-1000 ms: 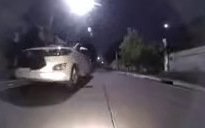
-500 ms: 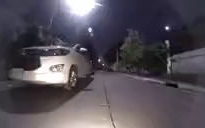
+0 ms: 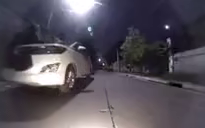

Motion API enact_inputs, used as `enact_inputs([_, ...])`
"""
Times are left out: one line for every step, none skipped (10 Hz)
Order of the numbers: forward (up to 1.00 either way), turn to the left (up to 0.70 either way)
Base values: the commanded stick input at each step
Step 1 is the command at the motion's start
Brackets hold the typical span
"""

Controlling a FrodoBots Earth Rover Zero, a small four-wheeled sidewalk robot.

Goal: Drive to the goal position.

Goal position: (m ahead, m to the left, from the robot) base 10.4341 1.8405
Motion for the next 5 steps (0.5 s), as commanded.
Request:
enact_inputs([0.5,0.0])
enact_inputs([0.5,0.0])
enact_inputs([0.5,0.0])
enact_inputs([0.5,0.0])
enact_inputs([0.5,0.0])
